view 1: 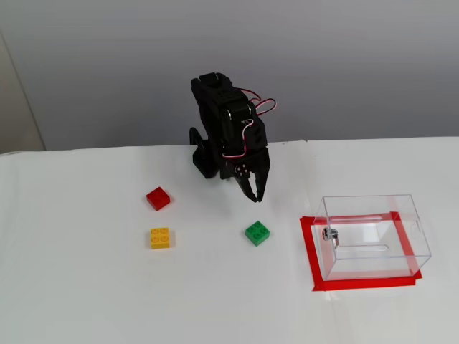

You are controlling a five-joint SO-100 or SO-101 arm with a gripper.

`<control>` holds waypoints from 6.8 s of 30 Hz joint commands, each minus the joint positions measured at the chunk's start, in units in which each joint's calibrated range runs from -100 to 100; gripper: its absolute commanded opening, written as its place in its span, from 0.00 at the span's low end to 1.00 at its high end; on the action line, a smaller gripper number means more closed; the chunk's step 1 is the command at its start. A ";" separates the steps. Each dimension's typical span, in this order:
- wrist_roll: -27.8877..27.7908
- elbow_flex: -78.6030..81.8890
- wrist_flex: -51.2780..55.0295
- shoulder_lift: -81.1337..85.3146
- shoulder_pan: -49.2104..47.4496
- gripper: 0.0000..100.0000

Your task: Pick the green lego brick and place it into the transparent box

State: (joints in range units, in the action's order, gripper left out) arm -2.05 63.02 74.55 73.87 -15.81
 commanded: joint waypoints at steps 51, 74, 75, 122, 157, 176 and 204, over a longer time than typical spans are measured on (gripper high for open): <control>-2.54 -13.83 -12.67 -36.24 -6.41 0.31; -2.44 -13.65 -15.63 -44.47 -7.96 0.31; -2.44 -13.65 -15.63 -44.72 -7.96 0.31; -2.49 -13.65 -23.72 -54.65 -4.85 0.24; -1.97 -26.94 -11.10 -22.66 -3.74 0.07; -1.86 -36.07 -17.02 -30.64 -24.23 0.07; -2.18 -63.11 -20.15 -68.48 -39.09 0.07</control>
State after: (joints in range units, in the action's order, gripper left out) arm -4.01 3.97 55.01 6.55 -54.38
